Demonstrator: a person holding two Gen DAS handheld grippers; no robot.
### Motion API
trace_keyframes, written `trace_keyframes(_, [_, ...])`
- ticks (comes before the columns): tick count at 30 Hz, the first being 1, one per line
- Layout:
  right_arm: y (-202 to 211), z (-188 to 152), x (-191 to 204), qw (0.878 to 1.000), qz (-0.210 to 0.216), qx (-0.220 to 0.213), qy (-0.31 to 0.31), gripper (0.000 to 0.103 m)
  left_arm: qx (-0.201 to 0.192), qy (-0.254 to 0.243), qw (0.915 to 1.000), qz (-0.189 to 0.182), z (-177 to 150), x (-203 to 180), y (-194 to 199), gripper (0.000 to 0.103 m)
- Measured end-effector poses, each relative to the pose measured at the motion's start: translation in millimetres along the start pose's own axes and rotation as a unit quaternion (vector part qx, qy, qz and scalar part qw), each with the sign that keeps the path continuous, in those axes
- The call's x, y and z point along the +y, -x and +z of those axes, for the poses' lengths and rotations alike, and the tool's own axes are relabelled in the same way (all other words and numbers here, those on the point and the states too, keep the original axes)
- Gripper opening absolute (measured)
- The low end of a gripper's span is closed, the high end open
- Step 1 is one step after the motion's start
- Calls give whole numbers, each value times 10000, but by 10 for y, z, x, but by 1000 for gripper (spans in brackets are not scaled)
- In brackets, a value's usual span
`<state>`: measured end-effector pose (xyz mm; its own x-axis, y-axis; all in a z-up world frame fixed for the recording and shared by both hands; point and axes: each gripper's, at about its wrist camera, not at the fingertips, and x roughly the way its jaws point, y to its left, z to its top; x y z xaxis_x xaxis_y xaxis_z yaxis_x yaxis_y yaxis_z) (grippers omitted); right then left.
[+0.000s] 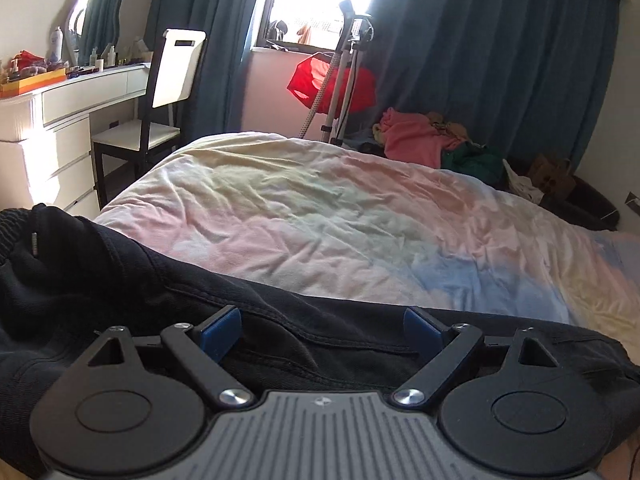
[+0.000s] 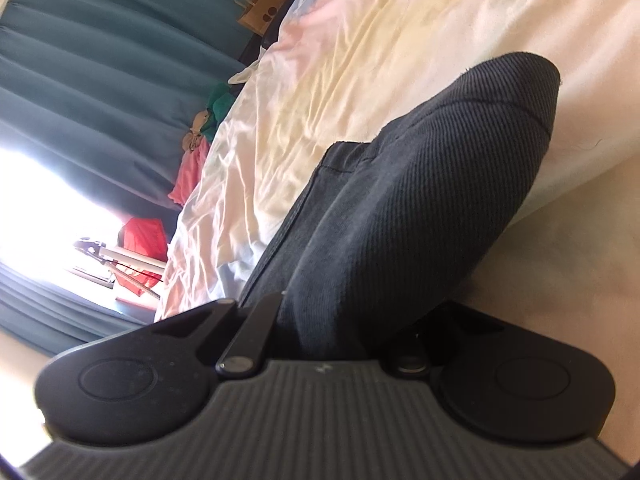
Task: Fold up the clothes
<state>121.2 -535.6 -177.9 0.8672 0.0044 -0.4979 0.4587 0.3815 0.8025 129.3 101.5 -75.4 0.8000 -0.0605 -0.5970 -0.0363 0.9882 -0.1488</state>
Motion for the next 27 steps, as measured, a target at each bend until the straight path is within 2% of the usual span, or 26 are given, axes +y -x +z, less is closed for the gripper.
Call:
trace_keyframes(4, [54, -3, 24, 10000, 46, -60, 7, 11, 302, -236, 9991, 159, -285, -74, -325, 90])
trace_keyframes(9, [64, -5, 57, 9999, 9, -105, 61, 11, 628, -421, 9965, 353, -455, -24, -457, 91])
trace_keyframes(14, [78, -17, 144, 9992, -97, -187, 332, 11, 633, -821, 9930, 570, -579, -115, -506, 94])
trace_keyframes(27, [159, -48, 351, 9945, -160, -440, 939, 11, 635, -1058, 9900, 682, -632, -155, -529, 95])
